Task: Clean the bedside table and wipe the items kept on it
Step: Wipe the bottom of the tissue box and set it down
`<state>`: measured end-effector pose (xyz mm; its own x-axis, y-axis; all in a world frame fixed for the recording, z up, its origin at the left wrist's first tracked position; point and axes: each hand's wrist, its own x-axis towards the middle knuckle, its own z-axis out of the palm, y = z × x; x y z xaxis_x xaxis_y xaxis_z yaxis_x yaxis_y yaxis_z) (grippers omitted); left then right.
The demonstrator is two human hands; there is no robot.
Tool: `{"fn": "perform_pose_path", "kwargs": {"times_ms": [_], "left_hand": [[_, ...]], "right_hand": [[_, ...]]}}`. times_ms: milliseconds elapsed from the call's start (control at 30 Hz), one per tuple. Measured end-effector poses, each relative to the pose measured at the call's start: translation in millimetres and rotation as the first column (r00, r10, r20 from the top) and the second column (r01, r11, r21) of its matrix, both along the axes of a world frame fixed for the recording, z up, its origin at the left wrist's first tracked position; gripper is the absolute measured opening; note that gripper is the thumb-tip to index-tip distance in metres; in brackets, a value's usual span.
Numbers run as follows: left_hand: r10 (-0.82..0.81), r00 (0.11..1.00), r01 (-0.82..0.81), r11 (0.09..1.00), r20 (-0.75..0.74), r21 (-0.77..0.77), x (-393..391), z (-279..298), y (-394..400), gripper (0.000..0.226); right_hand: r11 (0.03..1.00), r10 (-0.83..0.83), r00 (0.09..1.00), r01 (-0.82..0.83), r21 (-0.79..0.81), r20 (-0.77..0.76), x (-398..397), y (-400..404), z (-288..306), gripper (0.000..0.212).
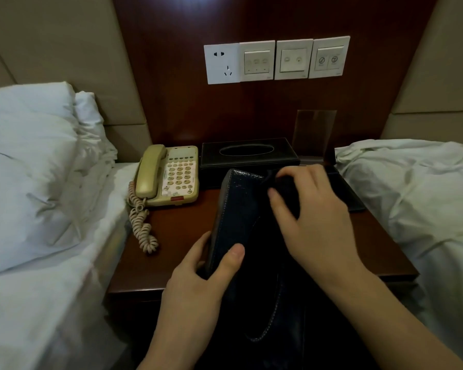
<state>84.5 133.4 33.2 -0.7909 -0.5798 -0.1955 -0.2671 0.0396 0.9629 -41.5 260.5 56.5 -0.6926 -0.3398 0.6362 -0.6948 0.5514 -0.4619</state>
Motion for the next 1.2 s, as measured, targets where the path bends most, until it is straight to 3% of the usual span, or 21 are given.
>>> {"fn": "perform_pose_path", "kwargs": {"times_ms": [133,267,333,500,667,867,1100,1200], "left_hand": [[0.0,1.0,0.0,0.999,0.015,-0.047,0,-3,-1,0.087],[-0.011,1.0,0.011,1.0,0.0,-0.024,0,-2,-6,0.067],[-0.021,1.0,0.02,0.998,-0.012,-0.06,2,-3,-12,0.058],[0.036,0.998,-0.04,0.994,-0.047,-0.098,6,-9,-22,0.082],[0.097,0.985,-0.095,0.995,-0.145,0.017,1,-2,-24,0.048],[-0.019,0.995,0.023,0.999,-0.102,0.034,5,3,-22,0.033],[0.066,0.992,-0.056,0.994,-0.111,0.091,1,-1,-29,0.046],[0.034,0.994,-0.028,0.998,-0.107,0.06,2,-2,-28,0.049]], "right_hand": [[0.992,-0.123,0.992,0.122,0.012,0.021,-6,10,-3,0.024],[0.992,0.013,0.999,-0.009,0.126,-0.032,12,2,-7,0.024],[0.994,0.0,1.0,0.002,0.108,-0.014,5,0,-6,0.025],[0.998,-0.06,0.998,0.06,0.004,0.019,-3,2,-1,0.025],[0.984,0.093,0.996,-0.093,0.15,0.008,39,-9,-19,0.026],[1.0,-0.006,0.999,0.006,-0.02,0.035,-9,-9,1,0.025],[0.975,0.165,0.985,-0.169,0.144,0.039,32,0,-20,0.025],[0.983,0.137,0.99,-0.138,0.119,0.017,27,2,-20,0.024]]}}
